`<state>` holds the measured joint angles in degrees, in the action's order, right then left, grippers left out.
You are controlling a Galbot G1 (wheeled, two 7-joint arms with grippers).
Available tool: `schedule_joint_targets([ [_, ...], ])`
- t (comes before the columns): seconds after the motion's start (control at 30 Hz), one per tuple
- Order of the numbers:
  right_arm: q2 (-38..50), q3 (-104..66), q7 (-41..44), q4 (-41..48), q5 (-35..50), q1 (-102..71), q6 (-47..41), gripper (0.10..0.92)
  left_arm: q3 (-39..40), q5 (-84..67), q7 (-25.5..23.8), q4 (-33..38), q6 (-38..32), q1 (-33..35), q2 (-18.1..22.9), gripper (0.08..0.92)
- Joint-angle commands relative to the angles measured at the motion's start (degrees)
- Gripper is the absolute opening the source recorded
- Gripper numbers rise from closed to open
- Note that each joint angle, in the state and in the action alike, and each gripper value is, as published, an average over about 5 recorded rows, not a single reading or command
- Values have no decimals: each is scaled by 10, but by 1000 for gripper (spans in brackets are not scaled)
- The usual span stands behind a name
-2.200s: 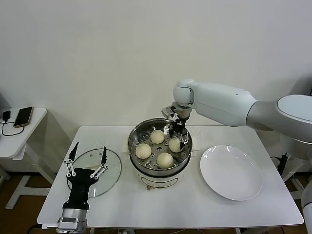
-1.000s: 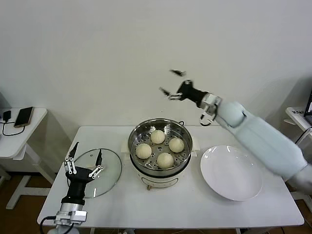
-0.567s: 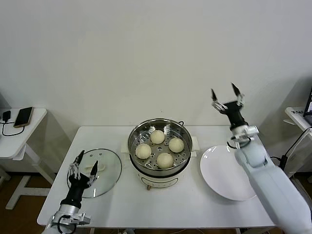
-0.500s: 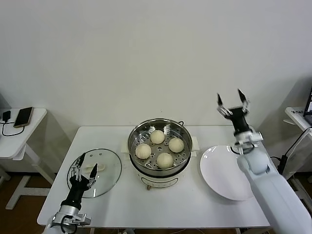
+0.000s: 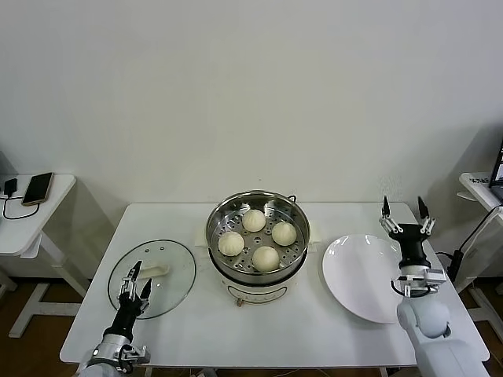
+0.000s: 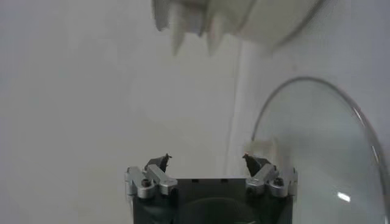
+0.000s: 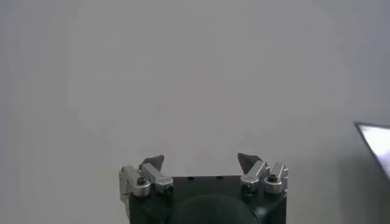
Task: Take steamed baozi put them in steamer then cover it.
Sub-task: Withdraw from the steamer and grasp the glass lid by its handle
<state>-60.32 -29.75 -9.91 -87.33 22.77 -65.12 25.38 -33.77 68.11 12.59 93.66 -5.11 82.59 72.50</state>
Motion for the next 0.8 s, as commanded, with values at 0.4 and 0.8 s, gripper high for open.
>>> schedule_joint_targets([
  [0.4,-28,-43,-6,-5,-16,-64,8,823,6,26,21,-91,15,-88,9,823],
  [0.8,-28,-49,-3,-6,-17,-74,9,823,18,27,23,-101,15,-108,18,823],
])
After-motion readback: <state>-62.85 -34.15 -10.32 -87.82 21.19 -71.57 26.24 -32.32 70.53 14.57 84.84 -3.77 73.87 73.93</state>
